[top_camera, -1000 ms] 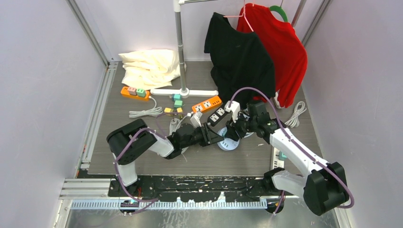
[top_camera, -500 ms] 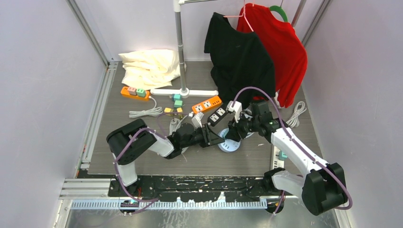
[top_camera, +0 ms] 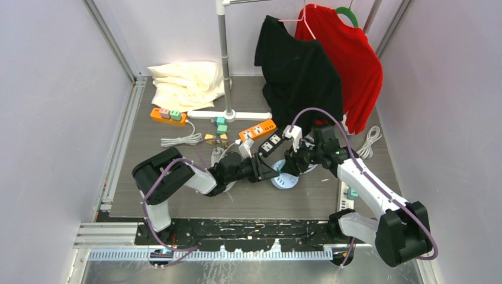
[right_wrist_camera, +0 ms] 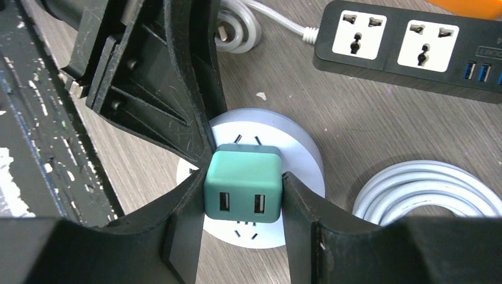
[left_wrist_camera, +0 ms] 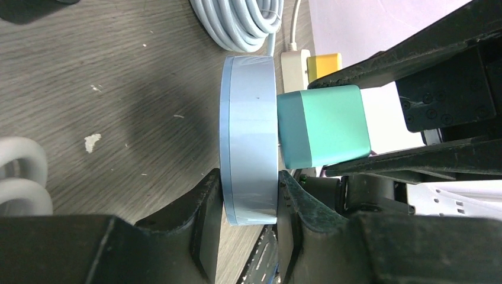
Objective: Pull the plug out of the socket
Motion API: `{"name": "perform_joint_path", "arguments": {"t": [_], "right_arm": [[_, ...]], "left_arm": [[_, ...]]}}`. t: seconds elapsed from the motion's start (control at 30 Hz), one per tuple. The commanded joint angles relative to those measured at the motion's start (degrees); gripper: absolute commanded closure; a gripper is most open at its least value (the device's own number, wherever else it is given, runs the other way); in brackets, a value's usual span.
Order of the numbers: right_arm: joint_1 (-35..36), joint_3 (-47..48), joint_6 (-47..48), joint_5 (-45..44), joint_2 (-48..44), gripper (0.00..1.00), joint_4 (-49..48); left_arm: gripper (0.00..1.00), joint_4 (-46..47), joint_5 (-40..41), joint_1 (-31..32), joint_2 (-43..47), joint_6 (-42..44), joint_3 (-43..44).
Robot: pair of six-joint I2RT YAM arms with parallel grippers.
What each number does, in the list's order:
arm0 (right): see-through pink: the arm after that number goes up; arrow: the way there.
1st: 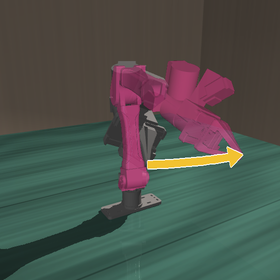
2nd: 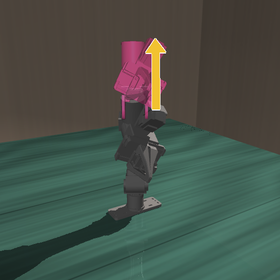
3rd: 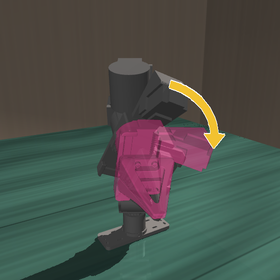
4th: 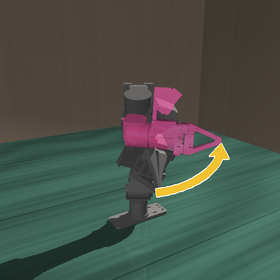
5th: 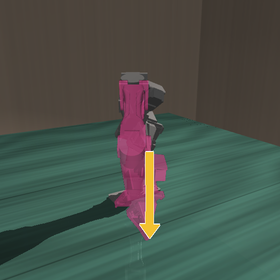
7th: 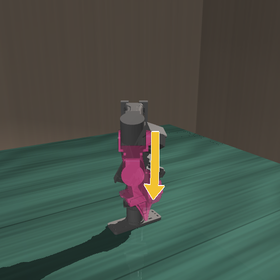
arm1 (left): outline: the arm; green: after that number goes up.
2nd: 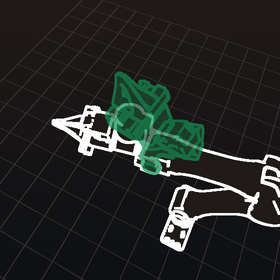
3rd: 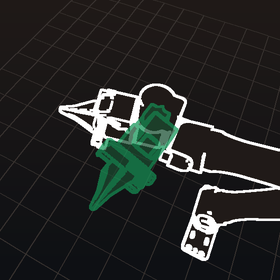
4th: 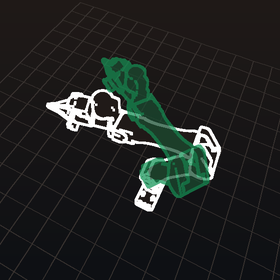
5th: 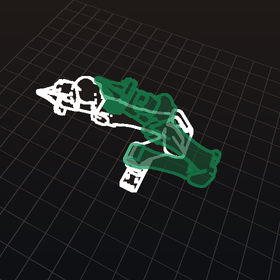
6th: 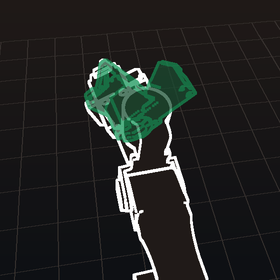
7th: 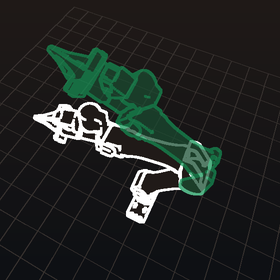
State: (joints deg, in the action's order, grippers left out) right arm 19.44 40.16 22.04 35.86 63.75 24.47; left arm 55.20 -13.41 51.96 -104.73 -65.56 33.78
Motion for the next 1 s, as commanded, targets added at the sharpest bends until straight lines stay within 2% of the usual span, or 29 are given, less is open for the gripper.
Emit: {"name": "perform_joint_path", "arguments": {"t": [0.0, 0.07, 0.23, 0.3, 0.43, 0.6, 0.67, 0.73, 0.87, 0.97], "right_arm": [[-0.82, 4.09, -0.55, 21.34, -2.59, 0.99, -0.2], [-0.85, 3.62, -3.03, 19.4, -2.93, 0.99, -2.57], [-0.88, 3.34, -6.06, -7.72, -1.82, 0.99, -6.96], [-0.73, 4.28, -6.42, -11.66, -0.8, 0.99, -6.15], [1.48, 4.34, -5.31, -8.08, -0.55, 0.99, -4.91], [2.88, 6.06, -3.36, 12.88, -0.02, 0.99, 0.02], [2.35, 6.93, -3.25, 14.99, -0.14, 0.99, 1.14], [1.63, 7.21, -4.2, 8.41, -0.3, 0.99, 0.71], [1.32, 6.33, -5.03, -14.93, -0.06, 0.99, -2.84], [1.38, 6.82, -4.35, -20.47, 0.97, 0.99, -2.44]], "left_arm": [[1.0, -8.19, 0.59, -0.88, -1.62, 3.44, -1.43], [1.0, -8.23, 0.49, -0.9, -1.6, 3.34, -1.33], [1.0, -8.64, 0.42, -0.9, -1.66, 3.28, -0.99], [1.0, -8.79, 0.47, -0.9, -1.83, 3.25, -0.75], [1.0, -8.92, 0.07, -0.86, -2.21, 3.16, -0.09], [1.0, -9.42, 0.03, -0.89, -2.16, 3.33, 0.09], [1.0, -9.19, 0.05, -0.92, -1.92, 3.33, -0.34], [1.0, -9.16, 0.05, -1.05, -1.72, 3.38, -0.84], [1.0, -9.02, -0.03, -1.17, -1.61, 3.33, -1.41], [1.0, -8.82, -0.33, -1.25, -1.85, 3.2, -1.03]]}}
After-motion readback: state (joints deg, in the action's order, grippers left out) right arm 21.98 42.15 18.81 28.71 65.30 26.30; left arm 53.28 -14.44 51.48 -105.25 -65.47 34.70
